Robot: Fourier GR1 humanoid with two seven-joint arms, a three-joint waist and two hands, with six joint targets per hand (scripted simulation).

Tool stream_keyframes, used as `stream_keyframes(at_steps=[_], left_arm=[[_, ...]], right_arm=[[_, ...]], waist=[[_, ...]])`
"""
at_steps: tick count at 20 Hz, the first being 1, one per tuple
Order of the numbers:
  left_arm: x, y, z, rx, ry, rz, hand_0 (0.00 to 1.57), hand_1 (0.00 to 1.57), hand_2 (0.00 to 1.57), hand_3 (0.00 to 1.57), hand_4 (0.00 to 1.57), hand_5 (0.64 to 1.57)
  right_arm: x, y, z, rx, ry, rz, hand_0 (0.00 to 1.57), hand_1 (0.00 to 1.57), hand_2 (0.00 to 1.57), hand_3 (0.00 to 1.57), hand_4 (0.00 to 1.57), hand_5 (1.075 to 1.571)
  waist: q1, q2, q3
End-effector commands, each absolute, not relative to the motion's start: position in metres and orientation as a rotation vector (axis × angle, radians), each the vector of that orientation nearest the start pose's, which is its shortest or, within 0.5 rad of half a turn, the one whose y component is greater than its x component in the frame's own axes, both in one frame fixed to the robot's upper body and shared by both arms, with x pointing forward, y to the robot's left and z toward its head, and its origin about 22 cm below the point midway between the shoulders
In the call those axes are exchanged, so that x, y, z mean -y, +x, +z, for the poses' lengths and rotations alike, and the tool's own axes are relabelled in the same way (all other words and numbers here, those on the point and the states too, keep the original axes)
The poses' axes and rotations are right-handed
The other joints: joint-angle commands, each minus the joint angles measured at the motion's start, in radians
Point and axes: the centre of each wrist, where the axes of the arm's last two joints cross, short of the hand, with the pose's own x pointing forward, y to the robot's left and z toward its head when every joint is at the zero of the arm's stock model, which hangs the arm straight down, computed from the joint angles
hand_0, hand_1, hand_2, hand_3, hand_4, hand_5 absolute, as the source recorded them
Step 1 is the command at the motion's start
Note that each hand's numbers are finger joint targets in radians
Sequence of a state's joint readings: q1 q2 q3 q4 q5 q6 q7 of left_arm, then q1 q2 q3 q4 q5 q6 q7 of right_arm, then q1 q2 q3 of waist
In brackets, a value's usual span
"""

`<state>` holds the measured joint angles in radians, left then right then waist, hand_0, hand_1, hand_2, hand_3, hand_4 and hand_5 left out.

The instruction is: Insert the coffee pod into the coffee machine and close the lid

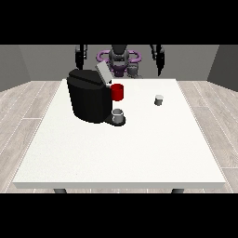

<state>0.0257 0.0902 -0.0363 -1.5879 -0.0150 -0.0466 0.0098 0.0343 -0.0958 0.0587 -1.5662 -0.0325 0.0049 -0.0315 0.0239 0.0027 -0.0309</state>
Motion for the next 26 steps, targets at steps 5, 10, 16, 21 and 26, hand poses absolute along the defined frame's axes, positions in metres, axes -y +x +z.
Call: stream_keyframes(at_steps=[5,10,16,21,26], left_arm=[[-0.286,0.232,0.002,1.672,-0.061,-0.089,0.0,0.0,0.0,0.0,0.27,1.571],[-0.279,0.225,0.0,1.678,0.031,-0.115,0.0,0.0,0.0,0.0,0.24,1.571],[-0.308,0.255,0.02,1.689,0.184,-0.271,0.0,0.0,0.0,0.0,0.0,1.571],[-0.362,0.267,0.029,1.578,0.185,-0.285,0.0,0.0,0.0,0.0,0.0,1.571],[-0.361,0.304,0.042,1.577,0.207,-0.318,0.0,0.0,0.0,0.0,0.0,1.571]], right_arm=[[0.262,0.228,-0.014,1.518,-0.062,0.055,0.0,0.0,0.0,0.0,0.13,1.571],[0.261,0.226,-0.012,1.597,-0.213,-0.141,0.0,0.0,0.0,0.0,0.09,1.571],[0.243,0.234,-0.004,1.635,-0.147,-0.089,0.0,0.0,0.0,0.0,0.17,1.571],[0.252,0.24,0.001,1.674,-0.119,-0.12,0.0,0.0,0.0,0.0,0.17,1.571],[0.231,0.265,0.018,1.752,-0.1,-0.088,0.0,0.0,0.0,0.0,0.23,1.571]], waist=[[-0.004,-0.021,0.0308],[-0.025,-0.06,0.0311],[-0.073,-0.01,0.031],[-0.091,0.036,0.0309],[-0.119,0.121,0.0308]])
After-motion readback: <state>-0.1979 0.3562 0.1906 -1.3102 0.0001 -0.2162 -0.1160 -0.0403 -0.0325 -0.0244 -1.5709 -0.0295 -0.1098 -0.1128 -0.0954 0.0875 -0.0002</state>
